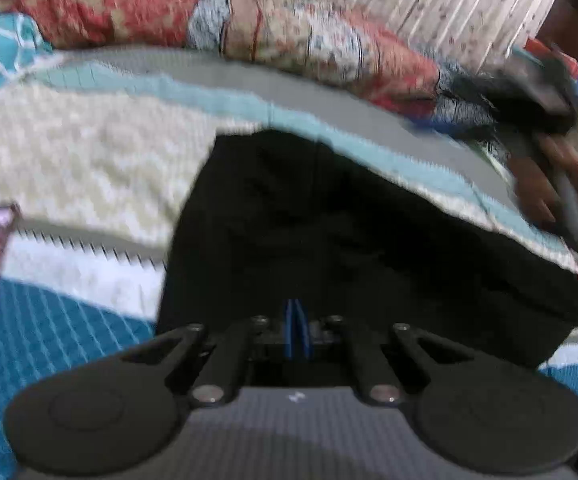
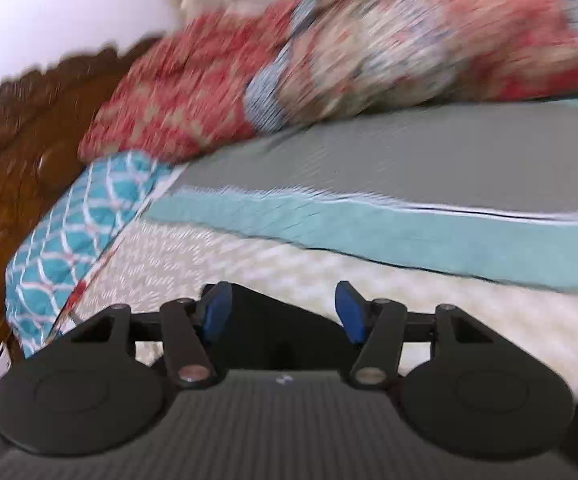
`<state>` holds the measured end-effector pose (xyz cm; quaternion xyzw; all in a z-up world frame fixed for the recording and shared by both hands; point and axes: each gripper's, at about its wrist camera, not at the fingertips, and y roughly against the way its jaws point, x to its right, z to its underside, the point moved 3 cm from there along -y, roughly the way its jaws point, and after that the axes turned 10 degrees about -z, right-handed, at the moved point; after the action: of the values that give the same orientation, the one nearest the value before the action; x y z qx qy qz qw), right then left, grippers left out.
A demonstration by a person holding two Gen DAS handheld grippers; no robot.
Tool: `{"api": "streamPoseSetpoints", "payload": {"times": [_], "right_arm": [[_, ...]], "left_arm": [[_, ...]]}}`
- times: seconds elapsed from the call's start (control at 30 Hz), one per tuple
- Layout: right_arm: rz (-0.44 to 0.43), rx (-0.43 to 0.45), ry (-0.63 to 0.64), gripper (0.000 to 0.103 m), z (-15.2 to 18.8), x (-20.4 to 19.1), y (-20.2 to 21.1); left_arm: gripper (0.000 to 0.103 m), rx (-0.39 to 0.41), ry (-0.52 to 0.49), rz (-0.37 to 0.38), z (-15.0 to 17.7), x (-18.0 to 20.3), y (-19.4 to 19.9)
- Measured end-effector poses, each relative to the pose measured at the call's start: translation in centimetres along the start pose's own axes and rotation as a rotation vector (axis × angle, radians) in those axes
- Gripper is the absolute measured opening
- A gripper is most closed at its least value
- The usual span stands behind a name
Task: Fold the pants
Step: 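Grasp the pants leg with the left gripper while the right gripper holds the waistband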
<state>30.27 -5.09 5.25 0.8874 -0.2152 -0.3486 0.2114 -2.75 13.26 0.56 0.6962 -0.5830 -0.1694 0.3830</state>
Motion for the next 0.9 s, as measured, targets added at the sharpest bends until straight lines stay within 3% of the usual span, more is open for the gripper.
{"api": "streamPoseSetpoints", "payload": {"times": [0.1,0.27,0.37,0.43,0.47,0.5,0.53,0.63,0.8,0.9], "right_arm": [[-0.001,-0.096,0.041,0.06,-2.8,-0.1,-7.8],[-0.019,-0.246,0.059,0.06,-0.8,-0.2,-12.8],[-0.085,-0.33,0.022,0.062,1.6,-0.1,-12.5],[-0.123,-0.336,-0.001,0.058,2.0,-0.1,-12.0],[-0.141,-0.342,-0.012,0.051,2.1,-0.1,-11.7],[-0.151,-0.349,-0.007,0.02,2.2,-0.4,-11.3],[-0.143,-0.358,0.017,0.011,2.3,-0.9,-11.1],[-0.119,-0.349,0.132,0.011,2.2,-4.0,-9.5],[-0.194,-0.306,0.225,0.011,2.4,-10.3,-4.9],[-0.211,-0.3,0.315,0.01,4.4,-13.8,-2.3]], "left_arm": [[0.006,-0.053,0.038,0.03,1.4,-0.8,-1.6],[0.005,-0.081,0.108,0.059,2.9,-2.3,-2.9],[0.005,-0.078,0.127,0.082,3.2,-2.8,-3.1],[0.005,-0.075,0.133,0.092,3.4,-3.0,-3.1],[0.005,-0.072,0.138,0.096,3.5,-3.2,-3.1],[0.005,-0.072,0.143,0.1,3.5,-3.2,-3.1],[0.005,-0.073,0.149,0.104,3.4,-3.5,-3.1],[0.005,-0.075,0.179,0.115,3.2,-3.7,-2.9],[0.006,-0.057,0.291,0.163,3.4,-5.4,-1.1],[0.016,-0.044,0.396,0.206,3.7,-7.3,0.2]]}}
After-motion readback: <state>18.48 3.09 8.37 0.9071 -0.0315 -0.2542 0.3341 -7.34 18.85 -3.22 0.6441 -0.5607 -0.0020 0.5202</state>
